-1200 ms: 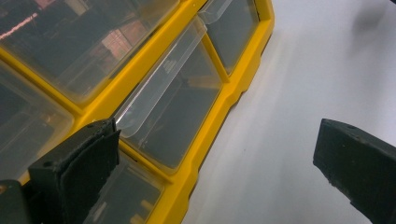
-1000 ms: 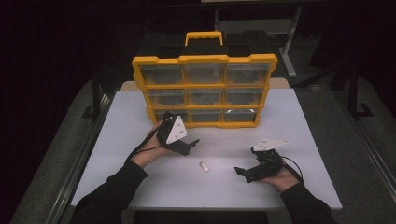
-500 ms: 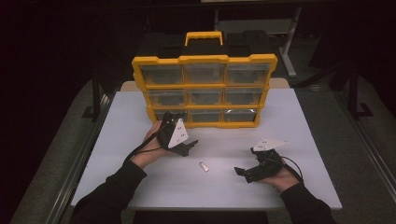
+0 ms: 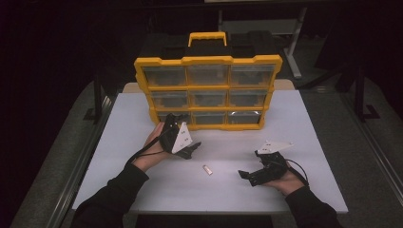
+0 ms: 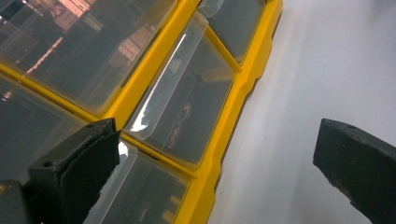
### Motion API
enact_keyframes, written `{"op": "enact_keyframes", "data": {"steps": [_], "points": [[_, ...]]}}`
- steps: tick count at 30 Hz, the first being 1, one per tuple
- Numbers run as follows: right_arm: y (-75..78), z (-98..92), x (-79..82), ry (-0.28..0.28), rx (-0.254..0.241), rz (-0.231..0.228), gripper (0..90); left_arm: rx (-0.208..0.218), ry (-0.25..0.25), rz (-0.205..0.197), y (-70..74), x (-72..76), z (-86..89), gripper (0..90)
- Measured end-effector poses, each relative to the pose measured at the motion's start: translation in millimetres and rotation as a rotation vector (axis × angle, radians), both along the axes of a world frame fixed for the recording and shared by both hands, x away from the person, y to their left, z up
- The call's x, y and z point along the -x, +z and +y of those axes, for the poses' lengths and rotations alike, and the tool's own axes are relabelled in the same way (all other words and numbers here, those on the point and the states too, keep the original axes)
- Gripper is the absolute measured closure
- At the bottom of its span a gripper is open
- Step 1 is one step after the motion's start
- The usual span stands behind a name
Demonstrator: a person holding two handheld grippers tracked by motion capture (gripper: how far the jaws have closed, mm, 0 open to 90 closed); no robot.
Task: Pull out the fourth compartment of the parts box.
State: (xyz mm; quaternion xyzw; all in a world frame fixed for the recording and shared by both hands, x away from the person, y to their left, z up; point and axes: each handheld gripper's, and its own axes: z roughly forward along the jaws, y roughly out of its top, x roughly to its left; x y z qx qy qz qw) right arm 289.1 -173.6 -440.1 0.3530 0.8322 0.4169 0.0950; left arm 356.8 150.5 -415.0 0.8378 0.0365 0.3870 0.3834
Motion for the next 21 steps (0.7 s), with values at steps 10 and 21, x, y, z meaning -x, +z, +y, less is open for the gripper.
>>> {"op": "enact_keyframes", "data": {"steps": [10,21], "points": [[0.0,0.1,0.0,0.000,0.001,0.001,0.0,-0.030,-0.003,-0.046,-0.3,2.3,-1.0,0.1],[0.0,0.0,0.0,0.001,0.000,0.001,0.0,-0.074,-0.008,-0.097,-1.7,5.4,-2.4,0.1]]}}
